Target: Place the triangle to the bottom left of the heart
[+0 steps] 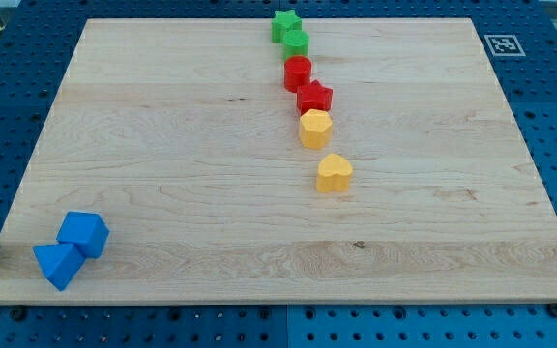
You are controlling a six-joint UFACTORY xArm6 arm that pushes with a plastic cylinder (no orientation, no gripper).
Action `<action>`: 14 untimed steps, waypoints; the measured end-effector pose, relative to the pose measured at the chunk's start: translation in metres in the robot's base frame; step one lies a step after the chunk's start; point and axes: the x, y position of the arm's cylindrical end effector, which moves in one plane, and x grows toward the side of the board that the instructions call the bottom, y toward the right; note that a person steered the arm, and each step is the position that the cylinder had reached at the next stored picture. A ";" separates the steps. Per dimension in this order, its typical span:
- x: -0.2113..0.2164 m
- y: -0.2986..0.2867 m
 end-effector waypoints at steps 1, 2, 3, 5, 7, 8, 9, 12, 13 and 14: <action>0.005 0.000; 0.002 0.016; 0.001 0.062; 0.001 0.141; -0.003 0.161; -0.004 0.139; -0.011 0.128; -0.041 0.156; -0.036 0.189; -0.009 0.198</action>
